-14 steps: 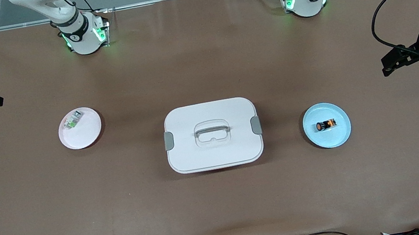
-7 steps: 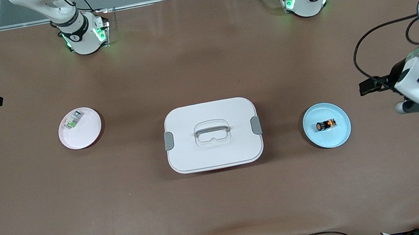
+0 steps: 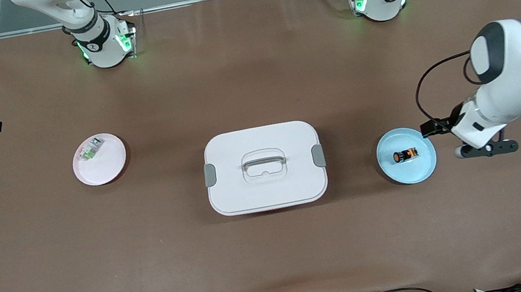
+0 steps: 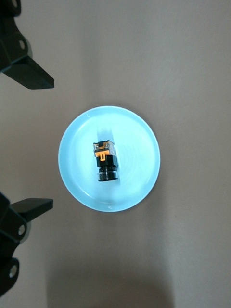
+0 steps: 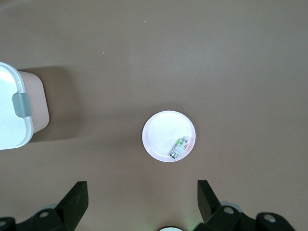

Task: Transfer orange switch to right arm and place
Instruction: 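Lower the left gripper onto the orange switch and close it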

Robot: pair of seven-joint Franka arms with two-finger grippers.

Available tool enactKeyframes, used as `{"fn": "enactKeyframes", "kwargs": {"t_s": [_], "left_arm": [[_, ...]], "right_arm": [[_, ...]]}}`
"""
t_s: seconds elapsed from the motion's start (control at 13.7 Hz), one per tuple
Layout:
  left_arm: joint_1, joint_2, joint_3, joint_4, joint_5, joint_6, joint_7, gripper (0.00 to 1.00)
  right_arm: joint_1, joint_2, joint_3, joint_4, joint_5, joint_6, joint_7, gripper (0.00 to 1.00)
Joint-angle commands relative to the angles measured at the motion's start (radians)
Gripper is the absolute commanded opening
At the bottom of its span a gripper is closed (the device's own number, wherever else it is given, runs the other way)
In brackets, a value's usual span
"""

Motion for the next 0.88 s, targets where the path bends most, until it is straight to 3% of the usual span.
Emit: {"fn": "enactKeyframes", "kwargs": {"t_s": [0.0, 0.29, 0.8], "left_arm": [[0.006, -0.029, -0.007, -0.087, -0.036, 0.063, -0.014, 1.0], [0.008, 0.051, -0.007, -0.069, -0.081, 0.072, -0.014, 1.0], [-0.011, 0.247, -0.006, 0.109, -0.069, 0.094, -0.101, 1.0]], "right_arm": [[-0.005, -0.008, 0.002, -0.002, 0.01, 0.005, 0.013, 1.0], [-0.002, -0.008, 0.004, -0.002, 0.01, 0.029, 0.013, 1.0], [-0.002, -0.009, 0.004, -0.008, 0.001, 0.032, -0.005, 1.0]]}}
